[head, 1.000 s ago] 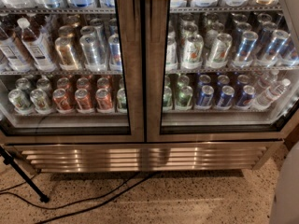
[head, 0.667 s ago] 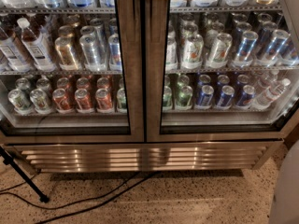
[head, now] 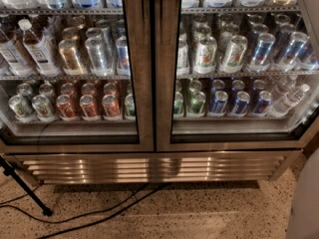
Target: Open right fridge door
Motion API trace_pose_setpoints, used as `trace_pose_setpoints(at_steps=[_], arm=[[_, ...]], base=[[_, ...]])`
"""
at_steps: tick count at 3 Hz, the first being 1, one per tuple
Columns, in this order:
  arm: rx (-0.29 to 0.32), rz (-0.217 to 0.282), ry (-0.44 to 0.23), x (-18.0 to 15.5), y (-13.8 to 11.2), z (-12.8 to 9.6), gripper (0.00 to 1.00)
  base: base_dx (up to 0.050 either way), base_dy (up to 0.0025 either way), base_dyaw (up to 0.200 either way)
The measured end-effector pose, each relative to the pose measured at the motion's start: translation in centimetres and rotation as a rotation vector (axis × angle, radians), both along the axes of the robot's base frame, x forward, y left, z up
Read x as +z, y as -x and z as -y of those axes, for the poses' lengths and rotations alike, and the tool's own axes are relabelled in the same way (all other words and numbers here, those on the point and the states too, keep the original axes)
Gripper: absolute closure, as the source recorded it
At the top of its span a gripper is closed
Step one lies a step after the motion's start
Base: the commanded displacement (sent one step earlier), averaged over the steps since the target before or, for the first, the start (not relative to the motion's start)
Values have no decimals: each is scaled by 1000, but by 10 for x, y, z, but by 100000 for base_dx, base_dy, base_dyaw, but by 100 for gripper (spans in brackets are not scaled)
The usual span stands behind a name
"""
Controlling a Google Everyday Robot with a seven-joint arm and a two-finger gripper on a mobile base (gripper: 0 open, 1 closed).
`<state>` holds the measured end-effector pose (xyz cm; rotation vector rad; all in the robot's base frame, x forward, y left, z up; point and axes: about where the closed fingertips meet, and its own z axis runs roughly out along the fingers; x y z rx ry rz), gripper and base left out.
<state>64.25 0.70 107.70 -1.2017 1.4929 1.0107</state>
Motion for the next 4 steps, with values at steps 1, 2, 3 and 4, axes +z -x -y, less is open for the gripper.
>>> trace_pose_setpoints(at_steps=[1, 2, 3, 4], arm=[[0, 0, 0, 0, 0, 0, 81], [0, 0, 0, 0, 0, 0, 58], [0, 0, 0, 0, 0, 0, 34], [0, 0, 0, 0, 0, 0, 11]], base=[[0, 0, 0], [0, 0, 0], [0, 0, 0], [0, 0, 0]])
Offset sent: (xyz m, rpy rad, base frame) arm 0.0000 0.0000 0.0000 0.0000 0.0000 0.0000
